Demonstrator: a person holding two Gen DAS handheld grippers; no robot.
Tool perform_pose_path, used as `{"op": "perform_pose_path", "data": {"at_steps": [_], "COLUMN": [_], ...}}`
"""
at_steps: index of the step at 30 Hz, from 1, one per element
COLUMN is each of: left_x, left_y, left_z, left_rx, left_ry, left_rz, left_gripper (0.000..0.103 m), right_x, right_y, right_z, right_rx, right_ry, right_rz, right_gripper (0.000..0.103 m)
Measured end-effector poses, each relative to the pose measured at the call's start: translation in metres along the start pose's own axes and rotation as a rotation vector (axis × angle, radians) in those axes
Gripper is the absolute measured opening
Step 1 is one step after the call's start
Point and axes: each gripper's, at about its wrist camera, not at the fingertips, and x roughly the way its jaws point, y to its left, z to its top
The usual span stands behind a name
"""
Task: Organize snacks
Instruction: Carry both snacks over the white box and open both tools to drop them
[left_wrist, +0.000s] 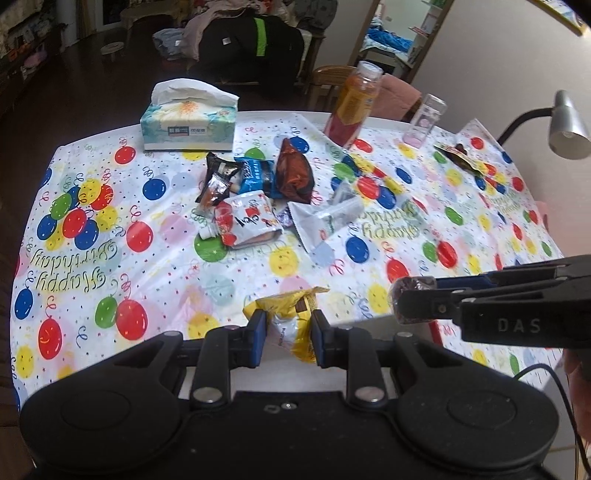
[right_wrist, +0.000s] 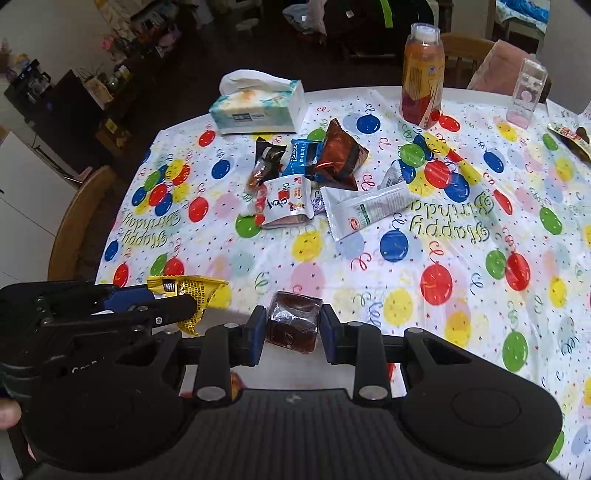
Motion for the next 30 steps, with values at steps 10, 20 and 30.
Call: {"op": "perform_pose_path", "data": {"at_steps": [10, 20, 30], "left_x": [-0.016, 0.008, 0.044], "left_y": [-0.001, 0.006, 0.018], "left_z": [-0.034, -0.061, -0.067], "left_rx": [0.027, 0.044, 0.051], "left_ry": [0.025, 0.087, 0.126], "left_rz": [-0.033, -0.009, 0.075], "left_gripper": [0.023, 0.023, 0.023], "right_x": [-0.014, 0.029, 0.077], "right_y": [0.006, 0.008, 0.010], "right_z": [-0.041, -0.076, -0.088], "right_rx": [-0.010, -0.002, 0.012], "right_ry": [0.024, 0.109, 0.166], "right_rz": [0.004, -0.027, -0.055], "right_gripper": [0.030, 0.030, 0.030]}}
